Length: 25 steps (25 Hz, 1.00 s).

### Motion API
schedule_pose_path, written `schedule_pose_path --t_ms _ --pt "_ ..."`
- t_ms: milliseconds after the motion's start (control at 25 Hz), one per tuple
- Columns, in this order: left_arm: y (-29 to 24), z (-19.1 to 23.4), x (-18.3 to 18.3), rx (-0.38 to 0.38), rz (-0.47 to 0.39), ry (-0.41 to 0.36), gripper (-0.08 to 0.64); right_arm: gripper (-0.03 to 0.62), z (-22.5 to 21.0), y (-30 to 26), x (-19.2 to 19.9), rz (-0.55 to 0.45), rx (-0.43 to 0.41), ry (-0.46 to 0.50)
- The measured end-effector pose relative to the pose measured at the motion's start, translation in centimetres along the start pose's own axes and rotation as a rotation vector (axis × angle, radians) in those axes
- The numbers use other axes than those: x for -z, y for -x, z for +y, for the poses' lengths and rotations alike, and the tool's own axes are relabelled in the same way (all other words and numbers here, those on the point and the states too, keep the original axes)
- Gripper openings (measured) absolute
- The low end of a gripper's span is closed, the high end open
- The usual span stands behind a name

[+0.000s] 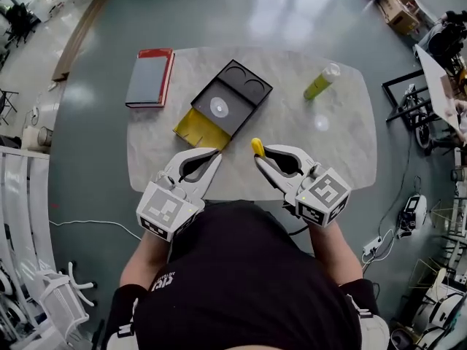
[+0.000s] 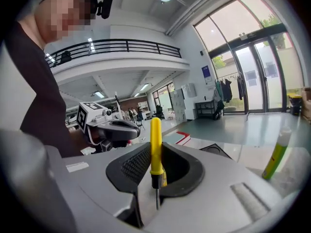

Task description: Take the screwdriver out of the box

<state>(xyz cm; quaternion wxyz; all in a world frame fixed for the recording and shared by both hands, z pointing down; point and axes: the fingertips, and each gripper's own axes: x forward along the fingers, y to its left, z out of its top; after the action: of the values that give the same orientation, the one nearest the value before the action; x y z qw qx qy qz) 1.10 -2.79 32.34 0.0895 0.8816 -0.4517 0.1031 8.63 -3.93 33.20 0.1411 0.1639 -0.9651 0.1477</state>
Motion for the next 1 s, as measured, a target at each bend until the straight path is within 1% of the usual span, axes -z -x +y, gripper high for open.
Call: schedule_pose_path --t_ms 200,400,520,640,800,1000 --pt "2.0 2.0 -2.2 -0.048 -0.076 0.028 0.002 0.083 1.8 0.3 -3.5 -0.107 0.016 0.025" --pt "3.3 3.6 -3.3 -0.091 -0.124 0.056 0.002 0.081 2.5 0.8 -5.7 -0.186 0.031 0.037" --pt "3.9 4.0 -4.0 -0.111 -0.140 0.069 0.000 0.081 2.6 1.3 -6.5 -0.234 0.049 0.038" --pt "4.6 4.3 -4.8 -0.114 -0.180 0.068 0.000 0.081 2.6 1.7 -7.2 -0.278 0.066 0.034" --pt "5.4 4.9 -6.0 -0.136 -0.209 0.075 0.000 0.081 2.3 2.5 -8.2 -0.330 0.097 0.033" --pt "6.1 6.0 -6.1 -0.168 -0.221 0.082 0.000 0.081 1.7 2.3 -8.1 -0.349 0.128 0.034"
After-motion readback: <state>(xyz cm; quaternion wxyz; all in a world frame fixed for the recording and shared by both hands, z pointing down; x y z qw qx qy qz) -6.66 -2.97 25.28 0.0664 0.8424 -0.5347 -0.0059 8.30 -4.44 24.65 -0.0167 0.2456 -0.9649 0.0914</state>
